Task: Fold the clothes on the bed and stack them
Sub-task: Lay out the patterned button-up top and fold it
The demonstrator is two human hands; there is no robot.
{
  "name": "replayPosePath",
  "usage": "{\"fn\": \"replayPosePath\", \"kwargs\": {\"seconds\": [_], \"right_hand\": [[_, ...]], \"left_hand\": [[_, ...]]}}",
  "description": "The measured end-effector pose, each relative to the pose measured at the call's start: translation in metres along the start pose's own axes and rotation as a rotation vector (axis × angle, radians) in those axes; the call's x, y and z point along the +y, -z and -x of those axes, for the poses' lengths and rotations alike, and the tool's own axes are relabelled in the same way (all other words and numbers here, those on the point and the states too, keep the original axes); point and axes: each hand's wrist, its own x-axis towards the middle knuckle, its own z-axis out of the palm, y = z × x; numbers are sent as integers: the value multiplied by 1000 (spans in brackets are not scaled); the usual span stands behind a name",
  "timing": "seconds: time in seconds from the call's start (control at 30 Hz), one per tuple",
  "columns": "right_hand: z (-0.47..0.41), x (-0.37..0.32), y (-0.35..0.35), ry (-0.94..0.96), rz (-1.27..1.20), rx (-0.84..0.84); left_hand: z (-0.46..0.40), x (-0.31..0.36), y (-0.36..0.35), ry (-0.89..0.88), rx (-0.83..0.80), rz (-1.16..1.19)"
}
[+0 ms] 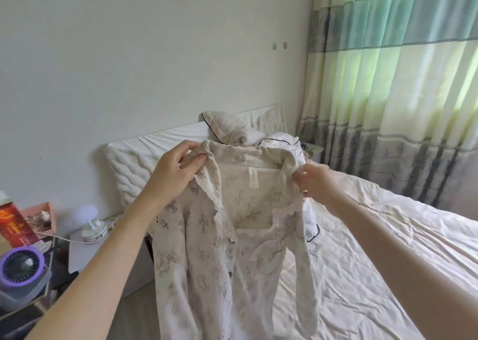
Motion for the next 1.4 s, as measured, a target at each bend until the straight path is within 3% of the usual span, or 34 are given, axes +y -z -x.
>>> {"fn": "replayPosePath", "kwargs": {"seconds": [0.1,0.17,0.2,0.3,0.33,0.5,0.63,0.77,0.93,1.03,1.2,1.27,1.4], "right_hand": [[4,1,4,-304,-569,-264],[6,5,6,-318,-673,-284],[7,7,7,-263,-617,-271],[12,6,13,34,-57,-163],[12,7,16,90,16,-154],[26,17,25,208,-116,-99],[45,27,32,189,-269,-251],[67,35,36,42,-610,-440],[100,30,40,252,-188,-369],[123,23,35,291,-247,-264],[159,17,27,139,-297,-92],[178,13,20,187,-159,-41],[219,2,11,371,357,179]], "left_hand": [[1,2,-1,-3,5,-64],[2,0,1,26,-14,-93],[3,-1,2,28,-25,-111],[8,-5,6,69,-40,-171],[11,-7,7,89,-43,-161],[33,-9,-3,75,5,-187],[57,-7,-18,127,72,11],[80,-8,-24,204,95,188],[101,3,-22,189,54,240],[116,10,-16,181,53,249],[161,24,-5,190,84,318],[179,32,7,179,79,258],[208,48,31,52,58,-48]]}}
